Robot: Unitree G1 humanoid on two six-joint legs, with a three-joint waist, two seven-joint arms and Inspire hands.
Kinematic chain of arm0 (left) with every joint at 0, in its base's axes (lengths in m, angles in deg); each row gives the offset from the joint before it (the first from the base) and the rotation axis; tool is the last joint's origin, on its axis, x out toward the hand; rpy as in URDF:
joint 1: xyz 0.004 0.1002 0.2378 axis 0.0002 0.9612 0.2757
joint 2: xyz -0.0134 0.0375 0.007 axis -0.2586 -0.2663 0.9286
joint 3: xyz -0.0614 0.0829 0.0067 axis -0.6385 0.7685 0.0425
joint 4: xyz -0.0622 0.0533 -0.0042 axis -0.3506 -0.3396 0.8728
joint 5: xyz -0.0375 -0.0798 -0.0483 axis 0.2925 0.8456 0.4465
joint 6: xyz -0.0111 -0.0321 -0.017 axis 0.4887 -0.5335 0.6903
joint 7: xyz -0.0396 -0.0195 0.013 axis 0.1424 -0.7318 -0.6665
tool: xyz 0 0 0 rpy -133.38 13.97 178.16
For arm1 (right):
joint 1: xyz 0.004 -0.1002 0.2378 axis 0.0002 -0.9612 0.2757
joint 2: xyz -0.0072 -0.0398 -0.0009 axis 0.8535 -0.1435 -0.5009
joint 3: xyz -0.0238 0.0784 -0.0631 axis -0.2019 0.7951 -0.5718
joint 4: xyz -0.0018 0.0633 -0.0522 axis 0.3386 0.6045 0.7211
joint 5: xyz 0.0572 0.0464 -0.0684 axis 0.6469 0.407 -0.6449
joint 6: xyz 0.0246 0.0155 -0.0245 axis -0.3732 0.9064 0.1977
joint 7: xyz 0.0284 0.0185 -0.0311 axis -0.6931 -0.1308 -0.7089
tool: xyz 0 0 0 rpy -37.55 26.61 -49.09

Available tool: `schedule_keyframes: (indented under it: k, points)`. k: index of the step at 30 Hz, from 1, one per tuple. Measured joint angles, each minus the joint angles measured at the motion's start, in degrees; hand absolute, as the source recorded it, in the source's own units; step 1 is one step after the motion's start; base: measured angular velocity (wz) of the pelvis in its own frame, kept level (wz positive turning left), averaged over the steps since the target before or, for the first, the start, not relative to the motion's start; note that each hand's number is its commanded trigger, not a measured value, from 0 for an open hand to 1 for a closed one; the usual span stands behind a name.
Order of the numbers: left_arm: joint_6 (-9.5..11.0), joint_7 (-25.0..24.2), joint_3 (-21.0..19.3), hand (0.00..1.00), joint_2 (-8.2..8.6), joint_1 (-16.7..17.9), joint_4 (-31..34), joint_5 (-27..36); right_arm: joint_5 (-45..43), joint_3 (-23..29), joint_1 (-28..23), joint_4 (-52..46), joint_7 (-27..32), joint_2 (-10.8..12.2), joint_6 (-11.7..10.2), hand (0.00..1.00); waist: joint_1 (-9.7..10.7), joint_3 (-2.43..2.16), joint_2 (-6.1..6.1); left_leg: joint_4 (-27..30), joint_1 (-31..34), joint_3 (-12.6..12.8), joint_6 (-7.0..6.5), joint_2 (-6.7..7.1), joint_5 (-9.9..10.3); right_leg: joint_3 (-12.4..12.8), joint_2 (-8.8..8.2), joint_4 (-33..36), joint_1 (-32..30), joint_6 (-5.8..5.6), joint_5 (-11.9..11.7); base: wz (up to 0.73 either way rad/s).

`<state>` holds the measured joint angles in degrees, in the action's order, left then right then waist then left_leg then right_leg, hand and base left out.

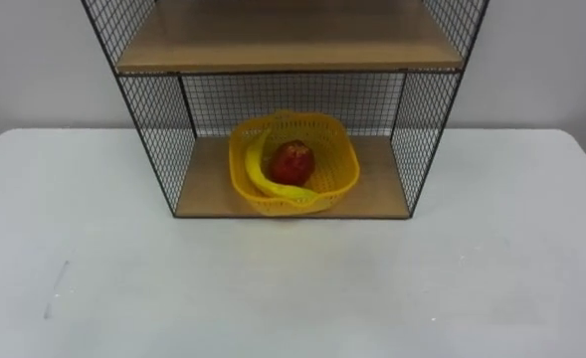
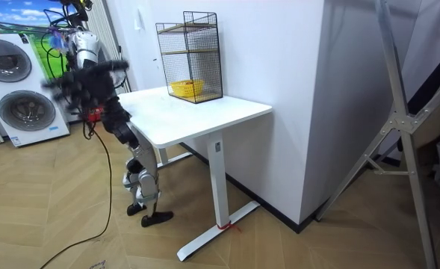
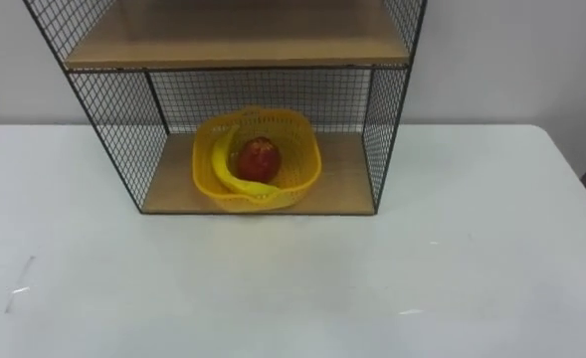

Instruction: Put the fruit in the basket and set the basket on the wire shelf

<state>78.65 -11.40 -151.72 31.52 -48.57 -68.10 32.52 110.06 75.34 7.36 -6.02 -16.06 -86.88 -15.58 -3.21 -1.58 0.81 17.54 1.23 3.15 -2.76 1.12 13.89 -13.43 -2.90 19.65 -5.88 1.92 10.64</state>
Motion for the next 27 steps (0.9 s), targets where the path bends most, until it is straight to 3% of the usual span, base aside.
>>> schedule_keyframes:
  k: [4,9,11,14,16,17,19,21,22,25,27]
  points:
    - [-0.1,1.4,0.6,0.0,-1.41,0.0,-17.4,-2.1,6.1,-0.8,-0.7,19.6,-3.7,-0.4,0.0,0.0,1.2,0.27,0.51,0.7,0.3,-1.1,-0.46,-0.05,0.5,-1.1,0.06,-1.0,1.0,-0.16,0.0,0.15]
    - [-0.5,1.2,1.0,0.0,-1.25,0.0,-29.8,-4.9,7.6,-3.0,-1.3,35.3,-9.1,1.4,0.0,0.0,1.7,0.29,0.62,1.0,0.4,-1.5,-0.26,-0.18,0.8,-1.2,0.22,-0.9,1.1,-0.12,0.0,0.01]
    - [-0.8,1.0,1.5,0.0,0.03,0.0,-32.2,-7.9,8.3,-3.7,-1.6,40.0,-11.2,2.4,-0.1,0.0,2.0,0.29,0.62,1.0,0.4,-1.6,-0.24,-0.2,0.8,-1.1,0.28,-1.0,1.2,-0.11,0.0,0.0]
    - [-1.2,-1.3,5.4,0.0,4.36,0.0,-34.0,-13.9,7.8,-7.5,-1.4,44.6,-13.5,5.7,-0.1,0.0,2.2,0.28,0.61,1.0,0.2,-1.5,-0.19,-0.35,0.8,-0.8,0.49,-1.2,1.4,-0.02,-0.1,0.0]
    - [-1.4,-3.6,11.1,0.0,10.5,-0.3,-33.9,-20.2,5.5,-13.6,-0.1,46.3,-15.6,10.4,-0.2,0.0,3.0,0.28,0.6,1.0,0.0,-1.6,-0.16,-0.42,0.8,-0.7,0.66,-1.7,2.2,0.09,-0.4,0.0]
    - [-1.8,-4.1,12.3,0.0,11.92,-0.6,-34.0,-21.7,5.5,-14.8,0.5,47.1,-16.3,11.4,-0.1,0.0,3.0,0.27,0.57,1.0,-0.1,-1.6,-0.16,-0.43,0.8,-0.7,0.71,-1.8,2.3,0.09,-0.4,-0.04]
    - [-3.6,-6.6,19.2,0.0,17.01,-1.6,-34.1,-28.0,3.4,-21.2,2.6,48.3,-17.7,16.5,0.2,0.0,3.0,0.24,0.39,0.7,-1.0,-1.3,-0.16,-0.53,0.9,-0.3,0.9,-2.3,3.1,0.0,-0.7,-0.07]
    - [-4.9,-8.7,23.9,0.0,20.32,-2.5,-34.4,-33.7,0.8,-26.0,5.6,50.3,-19.0,19.1,1.5,0.0,3.0,0.27,0.3,-0.3,-2.0,-0.8,-0.15,-0.52,0.9,0.1,1.05,-3.2,3.9,-0.04,-1.3,-0.12]
    - [-6.1,-10.7,26.8,0.0,21.74,-3.2,-35.2,-38.0,-1.7,-28.8,7.4,50.9,-20.1,20.5,3.1,0.0,2.9,0.28,0.26,-0.7,-2.5,-0.5,-0.14,-0.5,0.9,0.3,1.05,-3.4,4.2,-0.05,-1.6,-0.14]
    - [-8.8,-14.0,32.9,0.0,23.81,-4.5,-36.0,-49.3,-10.2,-37.5,11.0,51.3,-23.7,22.1,6.5,0.0,2.5,0.31,0.04,-1.4,-3.6,-0.1,-0.15,-0.43,0.8,0.8,1.11,-3.9,5.0,-0.11,-2.0,-0.09]
    - [-10.7,-15.7,37.7,0.0,23.9,-5.6,-36.0,-57.2,-17.9,-43.7,13.0,51.9,-25.9,22.1,8.1,0.0,2.4,0.41,-0.33,-2.0,-4.4,0.1,-0.02,-0.4,0.8,0.8,1.11,-4.5,5.7,-0.15,-2.3,0.0]
